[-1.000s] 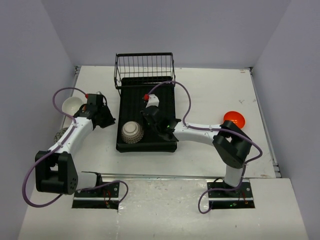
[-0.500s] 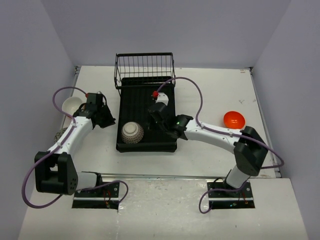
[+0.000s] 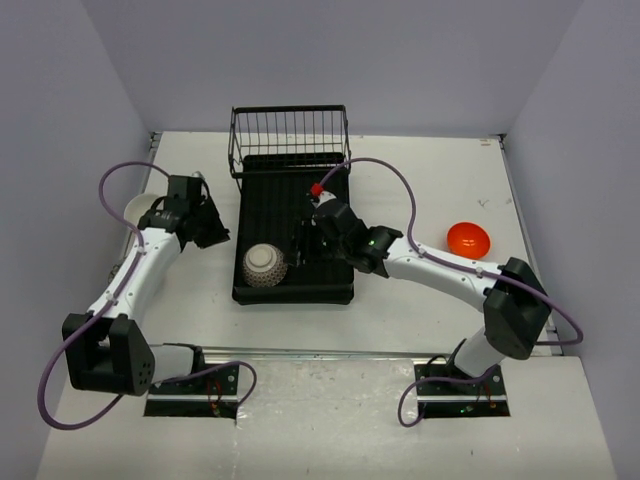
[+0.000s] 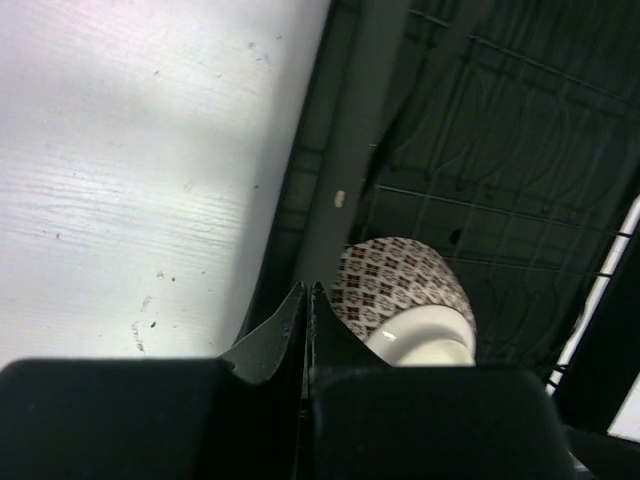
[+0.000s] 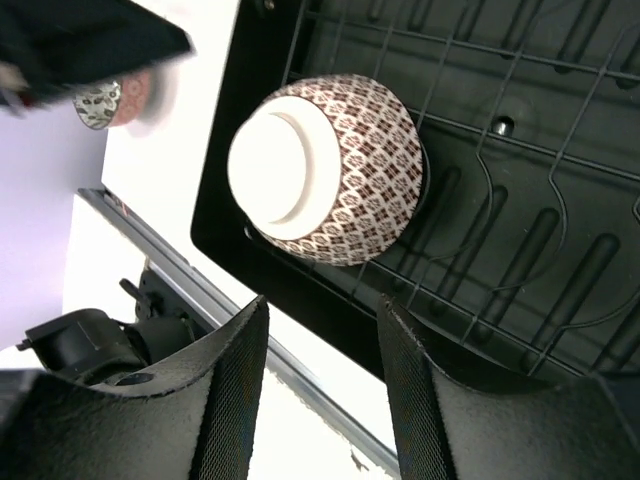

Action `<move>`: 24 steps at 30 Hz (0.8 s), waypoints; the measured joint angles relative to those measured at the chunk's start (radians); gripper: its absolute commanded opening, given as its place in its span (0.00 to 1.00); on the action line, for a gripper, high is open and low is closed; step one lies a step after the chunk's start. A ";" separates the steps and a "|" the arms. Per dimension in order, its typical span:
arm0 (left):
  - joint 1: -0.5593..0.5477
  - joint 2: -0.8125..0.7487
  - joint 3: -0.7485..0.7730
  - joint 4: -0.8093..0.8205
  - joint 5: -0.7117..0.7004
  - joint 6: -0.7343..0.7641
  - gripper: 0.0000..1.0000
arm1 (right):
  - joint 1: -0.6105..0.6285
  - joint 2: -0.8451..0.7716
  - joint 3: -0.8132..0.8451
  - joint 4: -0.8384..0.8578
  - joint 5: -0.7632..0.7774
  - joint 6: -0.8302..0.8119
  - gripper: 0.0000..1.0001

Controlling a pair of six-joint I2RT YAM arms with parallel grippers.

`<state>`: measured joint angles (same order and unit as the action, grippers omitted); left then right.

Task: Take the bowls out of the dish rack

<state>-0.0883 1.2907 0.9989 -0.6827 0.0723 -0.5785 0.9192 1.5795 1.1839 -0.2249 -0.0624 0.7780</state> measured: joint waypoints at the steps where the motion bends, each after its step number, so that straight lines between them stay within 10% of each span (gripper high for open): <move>1: -0.004 -0.006 0.014 -0.005 0.003 -0.001 0.00 | -0.005 0.000 -0.006 0.000 -0.008 0.003 0.49; 19: -0.087 -0.055 -0.029 0.020 0.165 -0.023 0.00 | -0.062 0.091 -0.063 0.091 -0.117 0.079 0.81; 24: -0.096 -0.055 -0.029 0.018 0.164 -0.023 0.28 | -0.062 0.091 -0.063 0.091 -0.116 0.086 0.84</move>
<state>-0.1841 1.2362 0.9703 -0.6651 0.2359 -0.6010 0.8570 1.6703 1.1213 -0.1341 -0.1783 0.8642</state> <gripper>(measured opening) 0.195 0.834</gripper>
